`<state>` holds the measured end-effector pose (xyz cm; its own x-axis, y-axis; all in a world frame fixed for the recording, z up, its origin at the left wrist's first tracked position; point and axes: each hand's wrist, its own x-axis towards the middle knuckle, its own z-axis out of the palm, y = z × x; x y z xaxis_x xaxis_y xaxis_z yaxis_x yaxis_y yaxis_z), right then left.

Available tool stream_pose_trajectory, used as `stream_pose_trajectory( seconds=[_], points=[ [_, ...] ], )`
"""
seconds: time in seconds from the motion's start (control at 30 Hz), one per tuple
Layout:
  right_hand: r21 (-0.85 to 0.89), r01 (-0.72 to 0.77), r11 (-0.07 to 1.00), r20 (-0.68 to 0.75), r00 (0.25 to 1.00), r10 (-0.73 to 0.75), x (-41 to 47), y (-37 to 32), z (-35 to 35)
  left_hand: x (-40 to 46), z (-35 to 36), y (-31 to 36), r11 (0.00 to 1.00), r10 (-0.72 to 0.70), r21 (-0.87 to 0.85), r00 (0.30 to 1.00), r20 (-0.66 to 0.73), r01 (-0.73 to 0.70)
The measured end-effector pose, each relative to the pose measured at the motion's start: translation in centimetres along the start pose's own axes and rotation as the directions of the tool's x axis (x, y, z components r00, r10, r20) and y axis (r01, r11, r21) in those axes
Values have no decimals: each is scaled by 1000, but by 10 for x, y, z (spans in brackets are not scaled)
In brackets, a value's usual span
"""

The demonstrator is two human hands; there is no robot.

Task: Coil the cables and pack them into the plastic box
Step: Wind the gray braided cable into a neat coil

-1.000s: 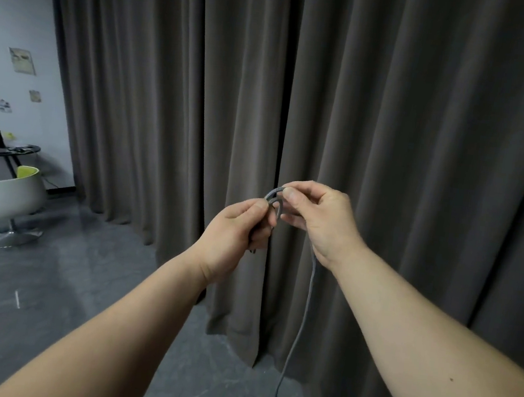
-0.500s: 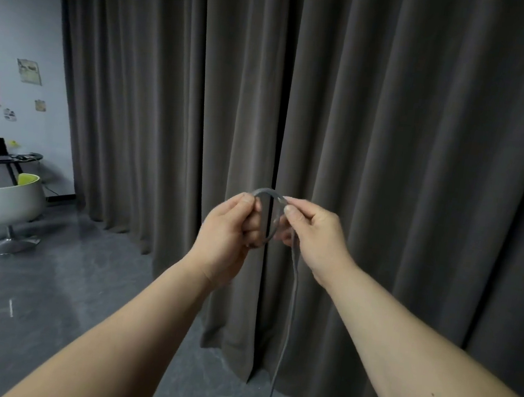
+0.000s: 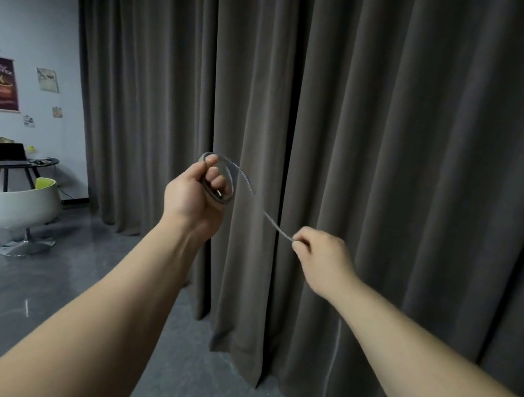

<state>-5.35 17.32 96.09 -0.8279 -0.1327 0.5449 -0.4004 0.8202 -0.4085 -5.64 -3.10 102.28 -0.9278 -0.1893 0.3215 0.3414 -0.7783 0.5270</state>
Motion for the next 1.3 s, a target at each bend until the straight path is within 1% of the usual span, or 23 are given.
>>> stream_pose_trajectory(
  seconds=[0.03,0.07,0.1,0.17,0.23,0.33,0.4,0.43,0.5,0.6,0.67,0.73,0.8,0.87,0.93,1.03,1.1,1.17,1.23,1.3],
  points=[
    [-197,108,974,64,993,-97,3,-7,-4,0,0,-4,993,45,110,999,14,-46],
    [-313,215,925,143,974,-177,5,-16,-10,0,0,-9,970,93,223,995,36,-99],
    [-358,312,880,215,945,-247,7,-26,-16,0,-1,-12,935,130,325,989,68,-145],
    [-318,447,836,305,883,-357,7,-48,-32,-3,-4,-15,852,155,484,979,131,-200],
    [-177,482,858,310,855,-416,9,-65,-49,-8,-7,-15,780,141,583,972,189,-227],
    [65,443,894,247,861,-444,17,-75,-63,-14,-10,-15,730,75,643,963,259,-230],
    [249,388,887,146,891,-430,23,-75,-63,-18,-10,-14,730,-2,655,957,289,-196],
    [329,366,871,88,906,-414,24,-75,-62,-22,-10,-15,744,-41,645,952,305,-174],
    [434,338,835,-16,930,-368,27,-76,-58,-30,-6,-16,796,-106,593,938,329,-119],
    [575,292,764,-120,954,-274,32,-72,-50,-42,2,-17,843,-168,537,939,300,-20],
    [642,247,726,-173,969,-176,34,-68,-45,-45,5,-18,853,-181,521,944,277,11],
    [672,211,710,-218,973,-82,35,-64,-42,-45,6,-18,846,-180,533,944,278,4],
    [686,194,701,-232,972,-42,36,-61,-41,-45,6,-19,829,-182,559,940,289,-11],
    [675,215,706,-231,970,-74,37,-59,-40,-45,7,-19,823,-188,568,940,284,-7],
    [641,250,726,-231,965,-128,38,-57,-38,-46,9,-20,836,-192,548,950,246,27],
    [622,244,744,-230,965,-125,36,-51,-31,-50,12,-24,872,-205,481,962,180,95],
    [639,177,748,-174,981,-84,31,-50,-25,-52,15,-28,883,-211,456,963,170,113],
    [662,75,746,-101,995,-10,26,-51,-19,-53,18,-33,899,-213,419,963,168,125],
    [648,-11,761,-55,997,60,24,-53,-14,-53,19,-37,912,-217,392,954,205,123],
    [660,-76,748,9,996,94,23,-53,-12,-52,19,-38,908,-220,409,935,277,92]
  ],
)
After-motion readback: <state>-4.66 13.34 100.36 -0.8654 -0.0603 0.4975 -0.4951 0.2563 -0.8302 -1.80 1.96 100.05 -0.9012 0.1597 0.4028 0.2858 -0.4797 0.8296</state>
